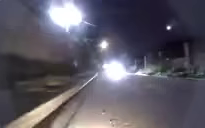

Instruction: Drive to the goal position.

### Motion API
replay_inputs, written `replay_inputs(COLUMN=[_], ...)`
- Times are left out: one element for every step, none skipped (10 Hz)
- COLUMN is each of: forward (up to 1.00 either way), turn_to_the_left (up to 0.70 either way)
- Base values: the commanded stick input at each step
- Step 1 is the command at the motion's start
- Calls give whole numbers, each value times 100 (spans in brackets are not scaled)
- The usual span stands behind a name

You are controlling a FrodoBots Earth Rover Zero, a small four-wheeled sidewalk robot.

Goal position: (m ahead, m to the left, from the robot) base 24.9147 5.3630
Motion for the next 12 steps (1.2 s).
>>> replay_inputs(forward=[50,50,50,50,50,50,50,50,50,50,50,50], turn_to_the_left=[0,0,0,0,0,0,0,0,0,0,0,0])
